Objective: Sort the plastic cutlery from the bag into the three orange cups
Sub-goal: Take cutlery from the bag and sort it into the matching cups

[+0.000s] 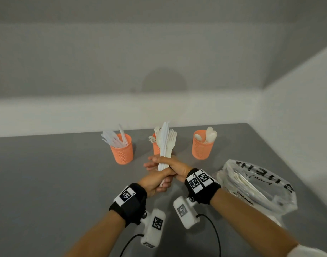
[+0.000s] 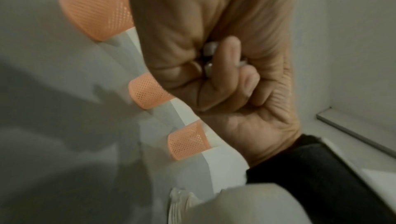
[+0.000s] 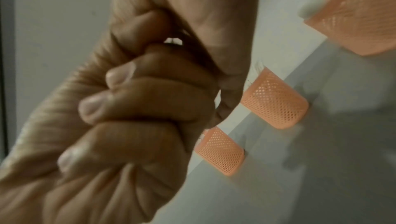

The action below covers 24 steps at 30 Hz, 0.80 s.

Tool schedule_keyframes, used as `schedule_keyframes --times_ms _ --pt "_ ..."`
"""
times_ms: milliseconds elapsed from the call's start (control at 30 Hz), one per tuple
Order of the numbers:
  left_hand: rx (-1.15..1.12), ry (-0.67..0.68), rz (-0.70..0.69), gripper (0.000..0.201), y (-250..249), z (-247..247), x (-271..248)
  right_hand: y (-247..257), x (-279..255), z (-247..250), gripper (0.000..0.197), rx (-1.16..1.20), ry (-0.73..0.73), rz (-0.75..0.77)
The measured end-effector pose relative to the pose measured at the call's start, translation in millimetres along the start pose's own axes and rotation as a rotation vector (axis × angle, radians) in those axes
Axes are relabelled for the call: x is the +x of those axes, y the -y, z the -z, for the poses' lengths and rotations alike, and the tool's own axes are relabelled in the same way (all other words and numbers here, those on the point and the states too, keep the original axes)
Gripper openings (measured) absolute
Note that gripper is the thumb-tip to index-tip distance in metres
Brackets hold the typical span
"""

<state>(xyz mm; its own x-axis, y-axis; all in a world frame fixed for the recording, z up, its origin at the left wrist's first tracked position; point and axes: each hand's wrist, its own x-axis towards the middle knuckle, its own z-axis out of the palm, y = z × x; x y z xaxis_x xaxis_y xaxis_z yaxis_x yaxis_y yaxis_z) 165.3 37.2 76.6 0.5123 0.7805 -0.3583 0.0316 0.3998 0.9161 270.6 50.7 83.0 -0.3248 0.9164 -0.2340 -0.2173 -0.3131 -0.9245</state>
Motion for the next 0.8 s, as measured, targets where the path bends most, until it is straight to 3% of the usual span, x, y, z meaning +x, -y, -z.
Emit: schedule_keyframes --times_ms 67,133,267,333,467,533,667,800 --pt "0.020 0.010 0.013 0.007 2.9 -0.3 -0.5 -3.1 -1.0 -1.2 0.019 0.006 0.008 -0.051" --pt "0.155 0.024 0.046 0.011 6.5 2.5 -2.5 -8.5 0.3 -2.2 0.006 -0.021 -0.074 -0.057" --pt "0.457 0.111 0.151 0.010 10.2 19.7 -4.5 -18.2 7.4 0.5 0.017 0.103 -0.326 0.021" --pt "0.457 0.099 0.156 0.012 7.0 30.4 -6.1 -20.3 9.2 4.3 0.013 0.120 -0.379 0.041" --pt "0.144 -0.157 0.003 0.013 -11.3 43.7 -6.5 -28.7 6.6 4.4 0.008 -0.028 -0.337 0.050" --pt "0.140 -0.277 -0.079 0.010 -17.1 47.7 -1.7 -30.5 5.0 -0.7 0.006 -0.108 -0.315 0.033" --pt "0.219 -0.348 -0.140 0.027 -17.5 46.6 5.9 -32.1 6.3 -5.3 0.008 -0.163 -0.290 0.034" --pt "0.275 -0.353 -0.154 0.014 -14.8 41.9 12.2 -33.1 2.5 -4.3 0.010 -0.214 -0.230 0.047"
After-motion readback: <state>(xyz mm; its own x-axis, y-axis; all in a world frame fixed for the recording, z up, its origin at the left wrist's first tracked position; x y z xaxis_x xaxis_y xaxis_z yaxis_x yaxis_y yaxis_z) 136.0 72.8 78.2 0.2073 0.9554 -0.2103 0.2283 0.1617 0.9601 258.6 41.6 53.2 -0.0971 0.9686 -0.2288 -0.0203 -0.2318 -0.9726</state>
